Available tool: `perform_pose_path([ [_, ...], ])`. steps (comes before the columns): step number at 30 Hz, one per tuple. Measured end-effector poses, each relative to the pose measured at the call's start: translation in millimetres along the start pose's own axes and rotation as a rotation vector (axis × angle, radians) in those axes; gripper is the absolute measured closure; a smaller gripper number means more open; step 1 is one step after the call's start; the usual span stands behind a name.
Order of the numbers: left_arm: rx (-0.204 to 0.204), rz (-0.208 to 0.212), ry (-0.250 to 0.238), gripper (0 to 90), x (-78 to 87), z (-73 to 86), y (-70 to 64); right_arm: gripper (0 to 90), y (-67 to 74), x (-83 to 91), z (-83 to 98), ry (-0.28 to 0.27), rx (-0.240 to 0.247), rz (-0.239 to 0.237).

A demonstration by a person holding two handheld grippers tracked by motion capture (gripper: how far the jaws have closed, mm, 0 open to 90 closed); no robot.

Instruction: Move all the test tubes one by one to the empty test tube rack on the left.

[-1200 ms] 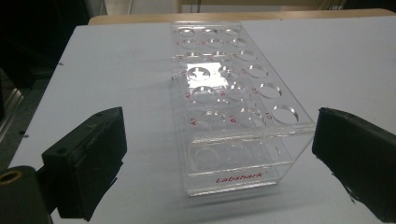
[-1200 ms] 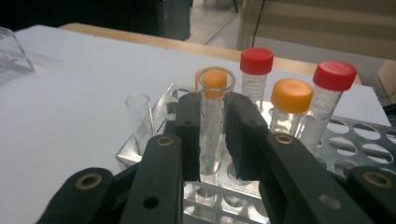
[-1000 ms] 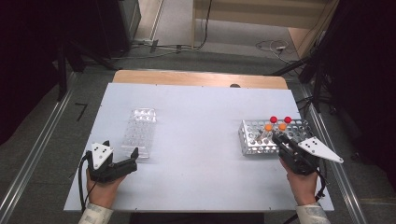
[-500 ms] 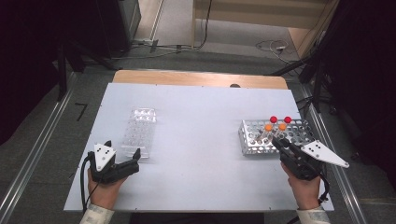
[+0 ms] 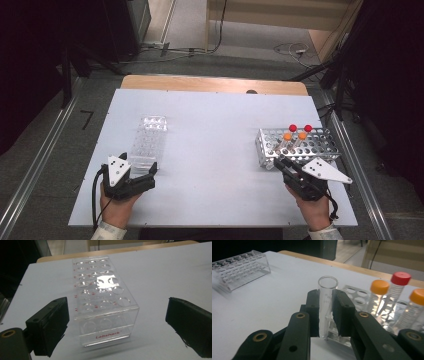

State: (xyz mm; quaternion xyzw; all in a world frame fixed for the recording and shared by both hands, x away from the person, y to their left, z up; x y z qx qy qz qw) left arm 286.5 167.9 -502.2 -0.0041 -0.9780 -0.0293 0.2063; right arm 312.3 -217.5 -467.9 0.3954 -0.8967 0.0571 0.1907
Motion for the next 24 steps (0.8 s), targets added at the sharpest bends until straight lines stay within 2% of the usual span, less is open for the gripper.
perform_pose_path([
  [6,0.030,0.063,-0.001,6.7,4.3,-6.0,-16.4,72.9,12.3,-11.5,0.4,0.015,0.004,-0.040],
  [15,0.040,0.128,-0.019,10.0,1.8,-22.9,-39.9,73.0,31.6,-38.0,-0.7,0.044,0.020,-0.108],
  [21,0.014,0.162,-0.022,11.9,-1.4,-31.2,-59.9,73.0,41.2,-52.6,-5.9,0.052,0.032,-0.135],
  [24,0.025,0.185,-0.014,12.1,-5.5,-39.1,-68.1,73.0,43.1,-59.0,-11.5,0.049,0.033,-0.150],
])
Point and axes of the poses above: each handheld gripper's, and its own axes: x roughly backward along the jaws, z roughly out of its underside, y roughly to its left, the point moved 10 cm from there along -x, roughly forward along the jaws, and after that the axes turned 11 degrees about -z, right-handed, at the moved point
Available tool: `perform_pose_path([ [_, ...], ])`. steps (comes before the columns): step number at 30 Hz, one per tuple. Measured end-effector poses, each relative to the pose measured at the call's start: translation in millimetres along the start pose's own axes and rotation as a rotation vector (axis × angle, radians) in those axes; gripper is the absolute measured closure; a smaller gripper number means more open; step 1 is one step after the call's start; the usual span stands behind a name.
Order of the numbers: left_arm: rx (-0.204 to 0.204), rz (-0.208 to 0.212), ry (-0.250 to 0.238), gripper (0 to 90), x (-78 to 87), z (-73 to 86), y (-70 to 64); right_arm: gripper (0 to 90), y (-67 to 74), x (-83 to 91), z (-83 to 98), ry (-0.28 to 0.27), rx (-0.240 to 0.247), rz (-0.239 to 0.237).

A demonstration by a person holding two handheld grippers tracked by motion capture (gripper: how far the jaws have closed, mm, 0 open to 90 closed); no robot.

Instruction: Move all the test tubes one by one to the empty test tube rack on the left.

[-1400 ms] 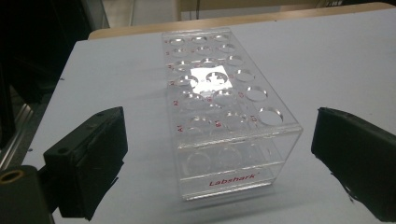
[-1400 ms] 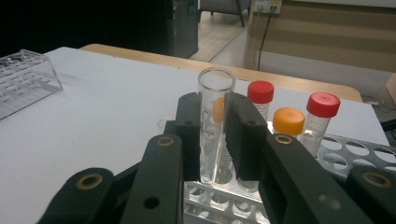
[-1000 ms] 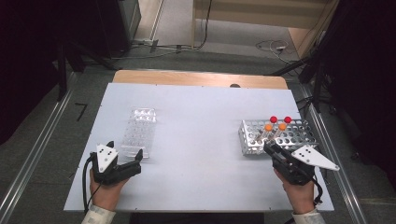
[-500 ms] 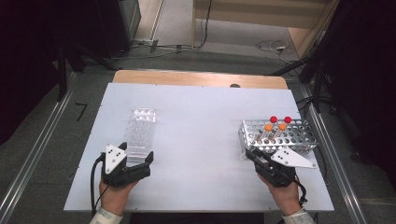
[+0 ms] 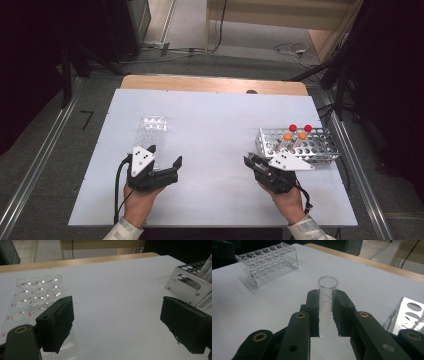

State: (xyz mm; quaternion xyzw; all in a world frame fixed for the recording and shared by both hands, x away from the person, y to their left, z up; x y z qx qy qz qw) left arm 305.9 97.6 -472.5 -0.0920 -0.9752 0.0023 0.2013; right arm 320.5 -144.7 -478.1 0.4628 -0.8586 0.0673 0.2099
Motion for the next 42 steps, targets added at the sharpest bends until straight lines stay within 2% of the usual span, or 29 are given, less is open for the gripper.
perform_pose_path([
  [2,0.000,0.014,0.008,12.1,-4.9,-5.9,-4.8,73.0,-0.2,-6.3,-4.3,0.002,0.000,-0.005],
  [4,-0.022,0.007,0.004,12.1,-9.4,-12.0,-8.1,72.9,0.6,-12.0,-7.9,0.002,-0.002,-0.017],
  [7,-0.032,0.009,-0.002,12.1,-14.4,-19.5,-12.4,73.0,2.5,-21.5,-13.4,0.006,0.008,-0.026],
  [10,-0.008,0.024,-0.010,12.1,-16.4,-23.9,-17.0,73.0,5.2,-29.3,-17.4,0.010,0.017,-0.036],
  [13,-0.009,0.038,-0.017,12.9,-17.8,-24.3,-24.2,73.0,8.3,-34.8,-18.0,0.016,0.019,-0.049],
  [19,-0.059,0.086,-0.017,15.6,-17.9,-23.0,-46.2,72.9,15.4,-45.2,-16.2,0.032,0.036,-0.061],
  [24,-0.090,0.125,-0.021,22.1,-15.9,-26.2,-60.7,73.0,22.2,-56.2,-15.1,0.042,0.049,-0.072],
  [28,-0.108,0.147,0.000,26.3,-17.3,-26.6,-72.5,73.0,30.1,-65.6,-14.2,0.048,0.062,-0.082],
  [32,-0.133,0.178,0.009,34.4,-18.9,-25.4,-84.3,73.0,37.7,-72.5,-14.1,0.053,0.077,-0.090],
  [36,-0.135,0.202,0.025,43.1,-22.0,-23.0,-91.1,73.0,43.3,-74.3,-15.2,0.051,0.091,-0.099],
  [42,-0.136,0.228,0.028,54.7,-23.6,-22.7,-97.2,73.0,44.5,-75.5,-15.6,0.048,0.091,-0.098],
])
Point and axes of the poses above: each handheld gripper's, and its own axes: x roughly backward along the jaws, z roughly out of its underside, y roughly to its left, the point moved 10 cm from there along -x, roughly forward along the jaws, and after that the axes turned 11 degrees about -z, right-handed, at the moved point
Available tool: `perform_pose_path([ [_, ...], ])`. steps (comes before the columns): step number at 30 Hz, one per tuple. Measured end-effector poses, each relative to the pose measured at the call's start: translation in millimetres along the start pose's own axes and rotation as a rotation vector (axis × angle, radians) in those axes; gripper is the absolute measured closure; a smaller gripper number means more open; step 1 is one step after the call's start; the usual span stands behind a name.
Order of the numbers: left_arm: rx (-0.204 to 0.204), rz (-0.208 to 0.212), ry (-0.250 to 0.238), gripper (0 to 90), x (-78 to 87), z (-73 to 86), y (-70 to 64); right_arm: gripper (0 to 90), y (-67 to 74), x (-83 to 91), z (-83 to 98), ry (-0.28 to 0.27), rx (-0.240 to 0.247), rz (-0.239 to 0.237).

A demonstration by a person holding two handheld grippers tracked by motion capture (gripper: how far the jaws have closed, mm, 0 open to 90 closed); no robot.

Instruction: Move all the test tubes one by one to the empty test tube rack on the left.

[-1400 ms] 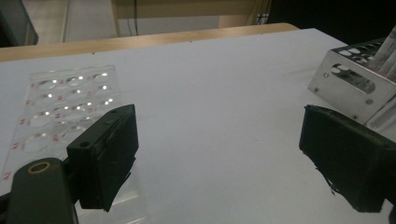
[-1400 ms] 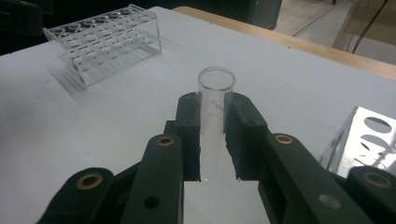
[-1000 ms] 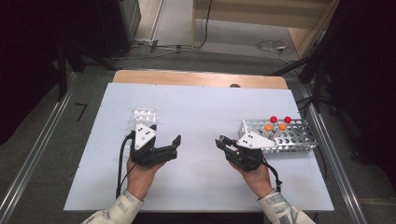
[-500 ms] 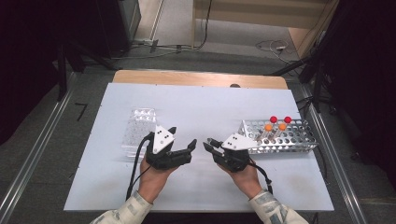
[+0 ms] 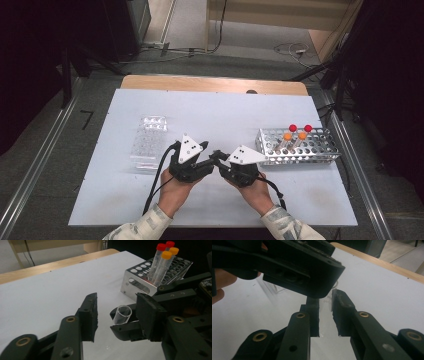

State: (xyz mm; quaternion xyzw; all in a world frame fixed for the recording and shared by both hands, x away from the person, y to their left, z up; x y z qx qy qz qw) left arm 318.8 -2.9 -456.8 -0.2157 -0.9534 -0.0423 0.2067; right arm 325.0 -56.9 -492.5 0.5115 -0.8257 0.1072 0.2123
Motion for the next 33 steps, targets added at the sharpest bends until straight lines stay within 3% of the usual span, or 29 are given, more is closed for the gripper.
perform_pose_path([
  [5,-0.005,0.018,0.018,63.7,-1.6,2.9,-3.1,73.0,-0.2,0.3,-0.7,-0.003,0.002,0.008],
  [14,-0.007,0.024,0.027,71.9,-2.2,4.1,-3.4,72.9,0.9,0.1,-1.0,-0.005,0.016,0.016],
  [33,0.000,0.009,0.028,76.8,-2.2,4.1,-1.6,72.1,1.7,-1.0,-0.3,-0.006,0.010,0.008],
])
Point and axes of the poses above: each handheld gripper's, and its own axes: x roughly backward along the jaws, z roughly out of its underside, y roughly to its left, the point moved 10 cm from there along -x, roughly forward along the jaws, and after that the axes turned 11 degrees about -z, right-handed, at the moved point
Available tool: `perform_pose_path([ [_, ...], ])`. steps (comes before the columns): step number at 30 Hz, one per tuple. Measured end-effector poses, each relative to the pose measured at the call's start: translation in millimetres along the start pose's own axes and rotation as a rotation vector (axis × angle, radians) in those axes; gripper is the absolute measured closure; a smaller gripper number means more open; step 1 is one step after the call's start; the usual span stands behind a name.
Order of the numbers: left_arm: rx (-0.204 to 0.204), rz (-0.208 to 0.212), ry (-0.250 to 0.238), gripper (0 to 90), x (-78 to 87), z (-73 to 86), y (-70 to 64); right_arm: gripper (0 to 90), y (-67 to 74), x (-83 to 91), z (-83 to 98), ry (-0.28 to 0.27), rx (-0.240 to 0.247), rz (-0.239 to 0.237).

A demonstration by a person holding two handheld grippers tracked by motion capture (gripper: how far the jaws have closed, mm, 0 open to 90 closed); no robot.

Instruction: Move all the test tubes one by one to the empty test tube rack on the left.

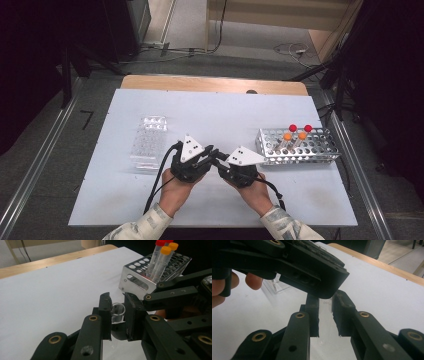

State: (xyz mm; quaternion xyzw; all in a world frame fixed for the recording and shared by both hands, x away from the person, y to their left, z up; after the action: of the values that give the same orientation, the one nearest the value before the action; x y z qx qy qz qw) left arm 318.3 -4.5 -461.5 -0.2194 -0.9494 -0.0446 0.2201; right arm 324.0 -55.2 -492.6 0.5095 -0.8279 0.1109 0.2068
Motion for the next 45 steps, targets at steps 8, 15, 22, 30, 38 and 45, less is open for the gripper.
perform_pose_path([
  [8,0.013,-0.011,-0.005,76.8,1.9,-1.8,4.4,67.2,-0.4,1.2,-1.0,-0.008,-0.008,-0.009],
  [15,0.033,-0.020,-0.021,76.8,6.6,-6.7,12.9,51.4,0.3,4.0,-2.9,-0.017,-0.020,-0.036],
  [22,0.062,-0.041,-0.041,76.8,15.4,-14.1,27.5,39.3,1.5,9.1,-3.8,-0.020,-0.038,-0.054],
  [30,0.096,-0.068,-0.065,76.8,26.8,-21.5,46.8,27.6,-1.5,10.8,0.0,-0.007,-0.064,-0.040],
  [38,0.115,-0.114,-0.079,76.7,36.8,-23.6,68.0,26.6,-4.5,11.8,2.6,-0.006,-0.074,-0.031],
  [45,0.129,-0.157,-0.083,76.7,46.1,-22.1,87.8,26.6,-6.2,13.9,4.0,-0.005,-0.075,-0.023],
])
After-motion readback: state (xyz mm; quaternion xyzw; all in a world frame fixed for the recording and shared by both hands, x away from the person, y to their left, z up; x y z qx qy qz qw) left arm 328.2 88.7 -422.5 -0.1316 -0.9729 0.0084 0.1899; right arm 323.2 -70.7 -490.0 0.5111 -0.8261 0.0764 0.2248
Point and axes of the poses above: each handheld gripper's, and its own axes: x roughly backward along the jaws, z roughly out of its underside, y roughly to its left, the point moved 10 cm from there along -x, roughly forward along the jaws, and after that the axes turned 11 degrees about -z, right-handed, at the moved point
